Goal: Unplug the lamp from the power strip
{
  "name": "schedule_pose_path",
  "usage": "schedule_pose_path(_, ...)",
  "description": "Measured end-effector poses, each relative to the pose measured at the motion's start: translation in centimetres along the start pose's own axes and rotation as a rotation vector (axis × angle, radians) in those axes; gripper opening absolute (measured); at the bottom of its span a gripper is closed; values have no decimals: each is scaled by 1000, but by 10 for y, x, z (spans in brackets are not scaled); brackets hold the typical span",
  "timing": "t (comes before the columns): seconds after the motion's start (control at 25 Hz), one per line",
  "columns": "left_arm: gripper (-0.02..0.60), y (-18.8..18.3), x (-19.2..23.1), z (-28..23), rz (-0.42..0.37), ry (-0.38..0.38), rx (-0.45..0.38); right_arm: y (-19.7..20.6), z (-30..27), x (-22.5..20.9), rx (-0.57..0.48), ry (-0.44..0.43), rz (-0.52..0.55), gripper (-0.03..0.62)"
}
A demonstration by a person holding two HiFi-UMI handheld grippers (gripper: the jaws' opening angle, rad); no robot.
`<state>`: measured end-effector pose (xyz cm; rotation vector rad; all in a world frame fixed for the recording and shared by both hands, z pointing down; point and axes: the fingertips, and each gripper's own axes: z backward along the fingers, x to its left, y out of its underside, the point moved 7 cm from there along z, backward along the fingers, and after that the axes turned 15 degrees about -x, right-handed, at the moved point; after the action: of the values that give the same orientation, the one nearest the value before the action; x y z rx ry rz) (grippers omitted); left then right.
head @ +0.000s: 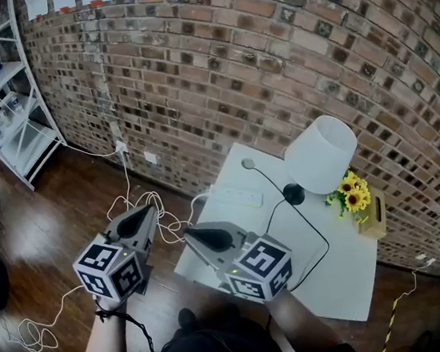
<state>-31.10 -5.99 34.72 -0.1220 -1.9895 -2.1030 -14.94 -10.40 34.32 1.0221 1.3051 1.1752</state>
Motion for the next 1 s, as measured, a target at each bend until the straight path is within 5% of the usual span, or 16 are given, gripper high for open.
schedule_pose_path(0.44,18,-20,-58,1,127,-31,-34,-8,39,-5,-72,-74,-28,0)
schedule_pose_path(0.76,18,-5,-117,-20,44,-34,7,-5,96,-27,-92,-97,-48,0)
schedule_pose_path(1.0,18,3,-137,-22,-117,-81,14,-10,126,-34,-115,-121,-80,0)
